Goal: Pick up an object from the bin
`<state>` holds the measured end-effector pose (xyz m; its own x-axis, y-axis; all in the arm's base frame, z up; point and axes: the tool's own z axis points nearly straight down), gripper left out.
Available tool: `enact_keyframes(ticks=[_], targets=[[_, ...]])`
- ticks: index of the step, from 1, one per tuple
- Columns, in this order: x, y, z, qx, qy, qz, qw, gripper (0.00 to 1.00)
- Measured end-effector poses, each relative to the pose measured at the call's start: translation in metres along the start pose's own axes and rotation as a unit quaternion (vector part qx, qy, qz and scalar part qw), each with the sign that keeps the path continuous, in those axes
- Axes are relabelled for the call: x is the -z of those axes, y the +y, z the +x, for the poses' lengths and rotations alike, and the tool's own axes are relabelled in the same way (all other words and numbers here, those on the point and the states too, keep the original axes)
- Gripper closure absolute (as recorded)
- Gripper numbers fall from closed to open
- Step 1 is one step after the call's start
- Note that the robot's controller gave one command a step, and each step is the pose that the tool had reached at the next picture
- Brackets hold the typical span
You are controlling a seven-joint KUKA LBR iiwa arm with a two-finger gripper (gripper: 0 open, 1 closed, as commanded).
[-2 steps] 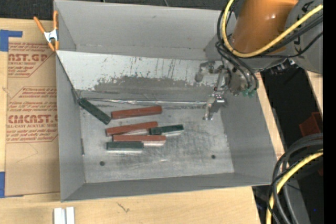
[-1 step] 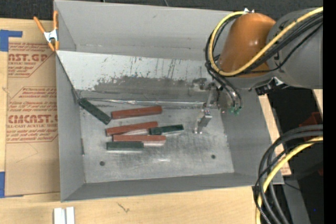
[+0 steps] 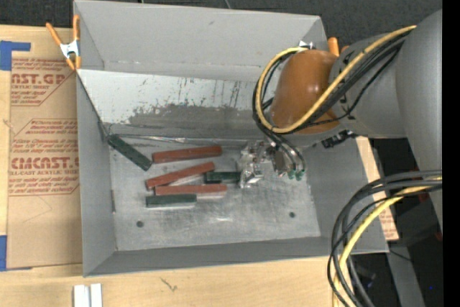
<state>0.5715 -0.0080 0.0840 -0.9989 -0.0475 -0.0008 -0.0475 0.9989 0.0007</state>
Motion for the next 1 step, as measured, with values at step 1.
enact_keyframes(ticks=[1], targets=[[0.0,0.0,0.0,0.0,0.0,0.0,1.0,1.0]])
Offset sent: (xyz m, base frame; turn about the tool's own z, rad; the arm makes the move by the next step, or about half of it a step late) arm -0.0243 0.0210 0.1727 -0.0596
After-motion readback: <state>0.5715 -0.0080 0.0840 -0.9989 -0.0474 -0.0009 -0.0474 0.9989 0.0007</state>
